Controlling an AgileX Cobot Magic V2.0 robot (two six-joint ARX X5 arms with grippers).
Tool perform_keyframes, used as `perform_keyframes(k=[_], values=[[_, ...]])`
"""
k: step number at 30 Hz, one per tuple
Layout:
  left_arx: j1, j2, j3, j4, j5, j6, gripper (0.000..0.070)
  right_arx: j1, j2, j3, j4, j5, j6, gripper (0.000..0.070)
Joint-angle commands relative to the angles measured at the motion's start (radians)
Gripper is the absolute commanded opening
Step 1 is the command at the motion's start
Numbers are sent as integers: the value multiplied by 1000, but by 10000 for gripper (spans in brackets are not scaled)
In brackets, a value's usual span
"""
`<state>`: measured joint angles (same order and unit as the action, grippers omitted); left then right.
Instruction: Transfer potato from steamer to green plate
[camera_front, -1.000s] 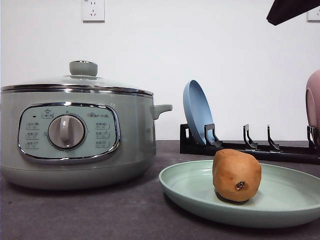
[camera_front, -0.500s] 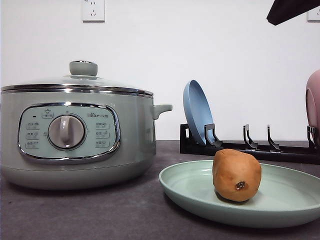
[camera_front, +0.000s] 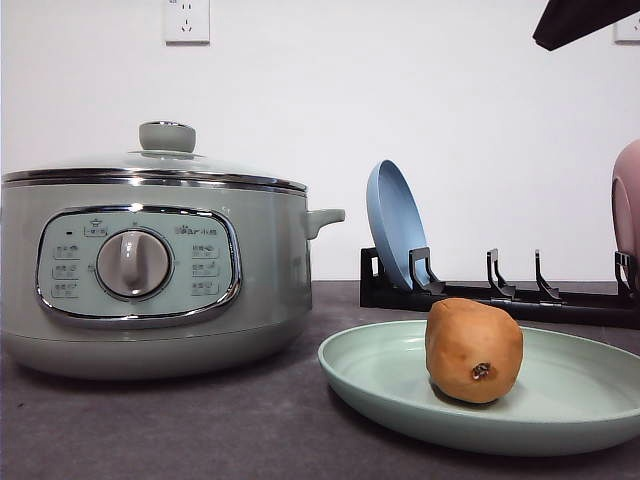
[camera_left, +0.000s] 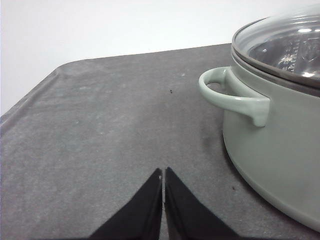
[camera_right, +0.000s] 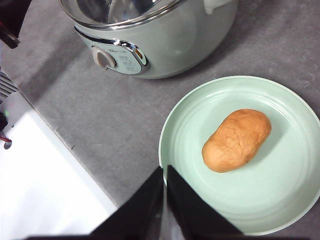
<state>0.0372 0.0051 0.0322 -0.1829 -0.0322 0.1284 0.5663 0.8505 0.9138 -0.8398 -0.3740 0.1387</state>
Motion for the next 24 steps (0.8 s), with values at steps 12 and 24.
perform_keyframes(k=[12,24], values=[[2,-2,-21,-5,-5,-10,0,-218,-193,-72,263,80,-96,0],[2,-2,-21,-5,-5,-10,0,-561,-575,-490,697,87,-151,0]])
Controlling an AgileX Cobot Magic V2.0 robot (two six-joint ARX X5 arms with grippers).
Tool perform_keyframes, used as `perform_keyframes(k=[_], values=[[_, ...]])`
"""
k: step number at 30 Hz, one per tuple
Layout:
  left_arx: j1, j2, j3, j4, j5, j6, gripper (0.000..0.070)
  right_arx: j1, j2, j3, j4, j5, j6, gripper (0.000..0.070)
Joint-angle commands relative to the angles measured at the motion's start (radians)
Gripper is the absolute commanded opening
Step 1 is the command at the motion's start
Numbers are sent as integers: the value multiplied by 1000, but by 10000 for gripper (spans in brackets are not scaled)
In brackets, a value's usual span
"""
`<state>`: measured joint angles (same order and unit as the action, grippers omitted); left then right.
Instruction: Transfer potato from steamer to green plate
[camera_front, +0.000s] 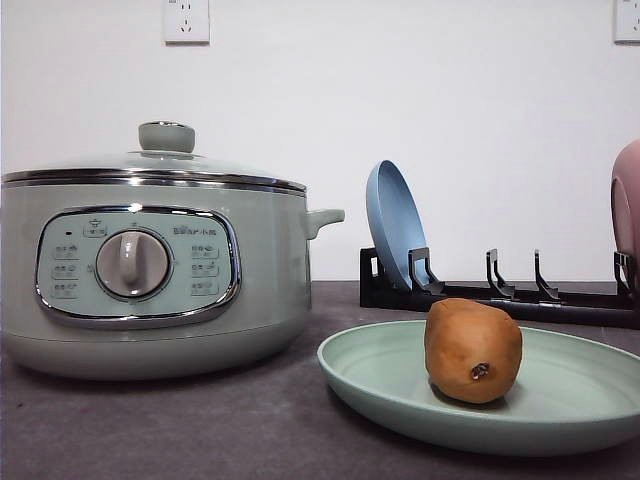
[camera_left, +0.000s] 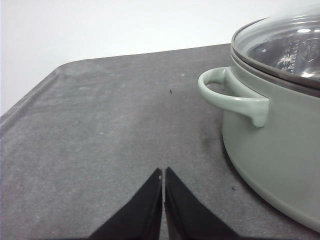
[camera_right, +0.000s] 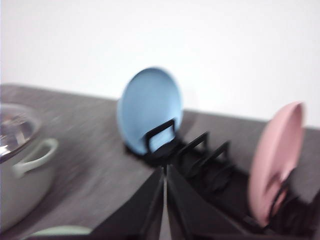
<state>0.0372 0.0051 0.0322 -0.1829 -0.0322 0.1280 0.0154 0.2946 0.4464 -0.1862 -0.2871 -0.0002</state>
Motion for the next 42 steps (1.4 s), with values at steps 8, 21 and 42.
perform_keyframes(k=[8,21,42], values=[[2,-2,-21,-5,-6,-10,0,-52,-185,-262,224,8,-13,0],[2,-2,-21,-5,-5,-10,0,-51,-291,-436,198,7,0,0],[2,-2,-21,-5,-5,-10,0,-51,-291,-434,29,79,-4,0]])
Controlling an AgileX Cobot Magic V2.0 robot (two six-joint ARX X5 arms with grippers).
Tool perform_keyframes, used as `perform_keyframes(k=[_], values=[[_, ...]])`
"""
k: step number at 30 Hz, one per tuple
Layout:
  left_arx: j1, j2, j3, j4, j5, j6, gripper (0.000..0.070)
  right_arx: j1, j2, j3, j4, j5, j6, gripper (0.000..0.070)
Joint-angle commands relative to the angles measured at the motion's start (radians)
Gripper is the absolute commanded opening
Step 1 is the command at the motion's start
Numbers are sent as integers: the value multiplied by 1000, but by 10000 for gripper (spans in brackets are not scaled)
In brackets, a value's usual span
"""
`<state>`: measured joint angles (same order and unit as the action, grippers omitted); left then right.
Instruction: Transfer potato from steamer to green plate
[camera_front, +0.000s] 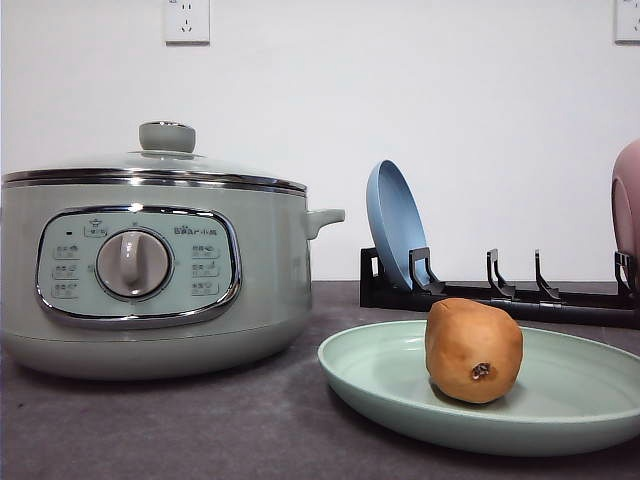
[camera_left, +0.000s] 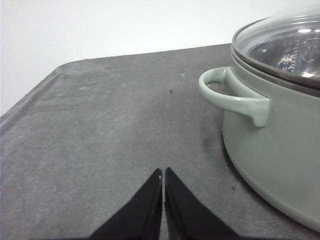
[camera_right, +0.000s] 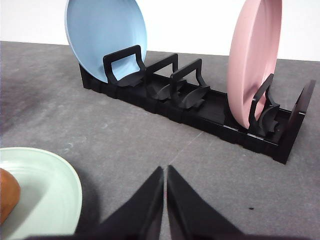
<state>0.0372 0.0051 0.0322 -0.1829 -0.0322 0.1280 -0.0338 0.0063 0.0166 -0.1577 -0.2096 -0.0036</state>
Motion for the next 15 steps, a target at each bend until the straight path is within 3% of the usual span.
perform_keyframes(k=[1,15], values=[[2,-2,-21,-5,-5,-10,0,-2,-3,-5,0,1,-1,0],[2,-2,-21,-5,-5,-10,0,-2,-3,-5,0,1,-1,0]])
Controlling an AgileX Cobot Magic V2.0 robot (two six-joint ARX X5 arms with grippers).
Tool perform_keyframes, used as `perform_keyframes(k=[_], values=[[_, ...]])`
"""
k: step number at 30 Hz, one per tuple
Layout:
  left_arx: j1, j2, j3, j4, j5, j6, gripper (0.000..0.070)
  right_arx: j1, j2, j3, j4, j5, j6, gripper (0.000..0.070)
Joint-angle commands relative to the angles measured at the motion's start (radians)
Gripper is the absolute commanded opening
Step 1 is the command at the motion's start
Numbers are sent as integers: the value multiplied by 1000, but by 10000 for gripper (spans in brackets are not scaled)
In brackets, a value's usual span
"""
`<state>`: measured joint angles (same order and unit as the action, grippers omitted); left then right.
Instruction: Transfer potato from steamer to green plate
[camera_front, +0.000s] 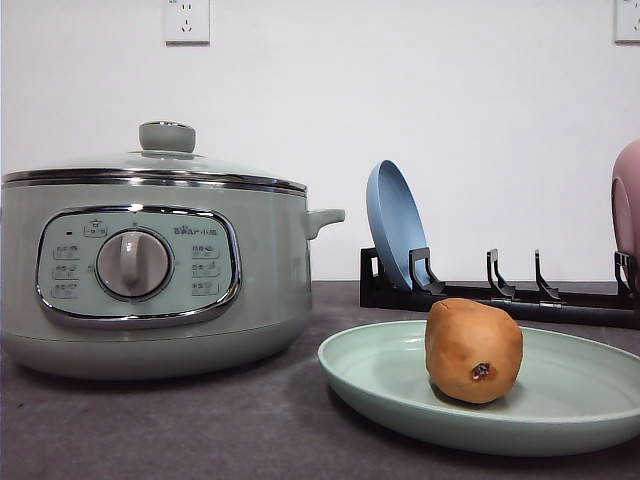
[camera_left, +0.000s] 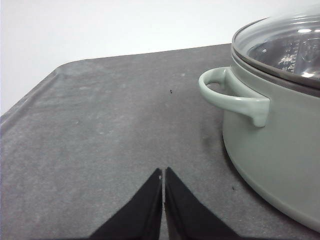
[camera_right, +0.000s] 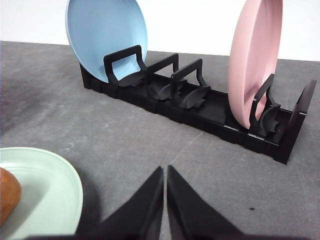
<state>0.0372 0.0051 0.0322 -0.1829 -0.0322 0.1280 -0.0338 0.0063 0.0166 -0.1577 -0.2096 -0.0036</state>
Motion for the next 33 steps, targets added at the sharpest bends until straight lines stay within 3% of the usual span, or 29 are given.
perform_keyframes(k=[1,33], values=[[2,-2,-21,-5,-5,-10,0,-2,-3,-5,0,1,-1,0],[2,-2,-21,-5,-6,-10,0,-2,-3,-5,0,1,-1,0]])
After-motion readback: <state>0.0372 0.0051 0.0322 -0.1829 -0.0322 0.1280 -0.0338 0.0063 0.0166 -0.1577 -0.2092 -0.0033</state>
